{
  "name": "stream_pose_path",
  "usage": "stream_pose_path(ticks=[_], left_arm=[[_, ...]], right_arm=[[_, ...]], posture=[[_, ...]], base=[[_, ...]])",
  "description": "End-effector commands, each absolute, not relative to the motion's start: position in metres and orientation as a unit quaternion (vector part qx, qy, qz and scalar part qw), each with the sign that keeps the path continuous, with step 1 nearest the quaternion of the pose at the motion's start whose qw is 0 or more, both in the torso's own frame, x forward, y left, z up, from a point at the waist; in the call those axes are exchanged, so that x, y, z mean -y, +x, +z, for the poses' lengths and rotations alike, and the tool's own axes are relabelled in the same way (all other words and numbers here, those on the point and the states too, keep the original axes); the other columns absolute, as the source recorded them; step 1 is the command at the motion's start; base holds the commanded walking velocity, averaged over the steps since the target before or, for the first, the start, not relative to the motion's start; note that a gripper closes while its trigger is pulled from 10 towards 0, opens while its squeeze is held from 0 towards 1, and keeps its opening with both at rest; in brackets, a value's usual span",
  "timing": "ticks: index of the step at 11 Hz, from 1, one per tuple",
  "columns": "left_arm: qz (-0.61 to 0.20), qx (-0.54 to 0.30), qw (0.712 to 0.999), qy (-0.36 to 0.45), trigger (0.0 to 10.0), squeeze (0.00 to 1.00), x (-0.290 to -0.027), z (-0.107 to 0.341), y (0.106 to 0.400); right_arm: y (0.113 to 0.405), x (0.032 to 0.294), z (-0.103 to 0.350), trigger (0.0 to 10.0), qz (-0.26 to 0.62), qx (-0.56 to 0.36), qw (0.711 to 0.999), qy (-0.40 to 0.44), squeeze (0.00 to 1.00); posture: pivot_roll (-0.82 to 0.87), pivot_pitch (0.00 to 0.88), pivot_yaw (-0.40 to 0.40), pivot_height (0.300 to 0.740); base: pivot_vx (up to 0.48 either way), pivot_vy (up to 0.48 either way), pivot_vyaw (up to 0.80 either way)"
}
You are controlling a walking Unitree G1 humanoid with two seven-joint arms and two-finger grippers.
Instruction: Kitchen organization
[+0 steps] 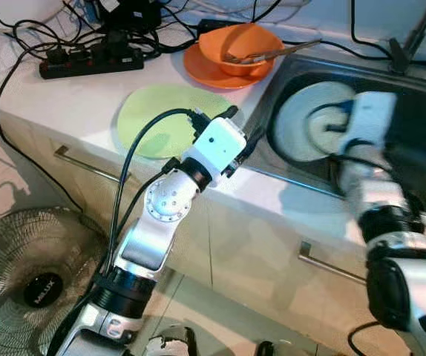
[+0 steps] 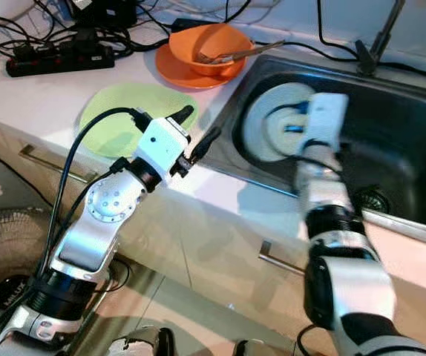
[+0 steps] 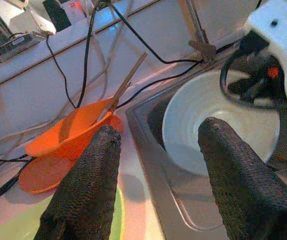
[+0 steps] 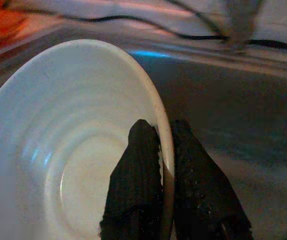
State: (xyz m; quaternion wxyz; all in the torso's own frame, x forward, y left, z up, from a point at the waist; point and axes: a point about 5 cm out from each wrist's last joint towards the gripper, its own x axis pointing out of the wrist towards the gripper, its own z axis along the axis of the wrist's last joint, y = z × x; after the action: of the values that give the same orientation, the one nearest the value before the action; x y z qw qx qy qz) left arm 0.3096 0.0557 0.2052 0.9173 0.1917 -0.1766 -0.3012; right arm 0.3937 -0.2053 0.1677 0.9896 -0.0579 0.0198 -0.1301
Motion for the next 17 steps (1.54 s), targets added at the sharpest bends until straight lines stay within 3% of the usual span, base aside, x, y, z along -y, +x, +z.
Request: stream_pose_path(ticks=[1,4,5,6,7,8,12,14,17], left_arm=[[-0.302,0.173,0.918,0.189,10.0,0.00,-0.055,0.205,0.307],[-0.301,0.164,0.920,0.191,10.0,0.00,-0.056,0.204,0.306],[-0.302,0.158,0.920,0.192,10.0,0.00,-0.055,0.202,0.306],[-0.302,0.156,0.921,0.192,10.0,0.00,-0.055,0.201,0.305],[-0.302,0.154,0.921,0.192,10.0,0.00,-0.054,0.201,0.305],[-0.301,0.153,0.921,0.192,10.0,0.00,-0.055,0.201,0.305],[-0.293,0.155,0.924,0.191,10.0,0.00,-0.056,0.202,0.307],[-0.277,0.165,0.923,0.209,10.0,0.00,-0.059,0.202,0.311],[-0.242,0.173,0.919,0.260,10.0,0.00,-0.071,0.202,0.317]], right_arm=[[0.398,0.200,0.175,10.0,-0.115,-0.009,0.991,-0.069,0.00],[0.398,0.193,0.165,10.0,-0.091,-0.029,0.991,-0.093,0.00],[0.397,0.190,0.161,10.0,-0.084,-0.032,0.991,-0.095,0.17],[0.397,0.189,0.159,10.0,-0.083,-0.034,0.991,-0.097,0.65],[0.397,0.188,0.159,10.0,-0.082,-0.035,0.991,-0.097,1.00],[0.397,0.188,0.160,10.0,-0.083,-0.032,0.991,-0.098,0.00],[0.400,0.184,0.180,10.0,-0.072,0.036,0.995,-0.053,0.00],[0.396,0.163,0.217,10.0,-0.003,0.143,0.990,0.007,0.00],[0.376,0.145,0.222,10.0,0.071,0.182,0.979,0.049,0.00]], posture=[[0.15,0.057,0.017,0.740],[0.16,0.047,0.017,0.740],[0.16,0.047,0.017,0.740],[0.17,0.047,0.017,0.740],[0.17,0.048,0.017,0.740],[0.16,0.051,0.018,0.740],[0.15,0.066,0.021,0.740],[0.12,0.073,0.024,0.740],[0.10,0.081,0.029,0.740]], base=[[0.000,0.000,0.00],[0.000,0.000,0.00],[0.000,0.000,0.00],[0.000,0.000,0.00],[0.000,0.000,0.00],[0.000,0.000,0.00],[0.000,0.000,0.00],[0.000,0.000,0.00],[0.000,0.000,0.00]])
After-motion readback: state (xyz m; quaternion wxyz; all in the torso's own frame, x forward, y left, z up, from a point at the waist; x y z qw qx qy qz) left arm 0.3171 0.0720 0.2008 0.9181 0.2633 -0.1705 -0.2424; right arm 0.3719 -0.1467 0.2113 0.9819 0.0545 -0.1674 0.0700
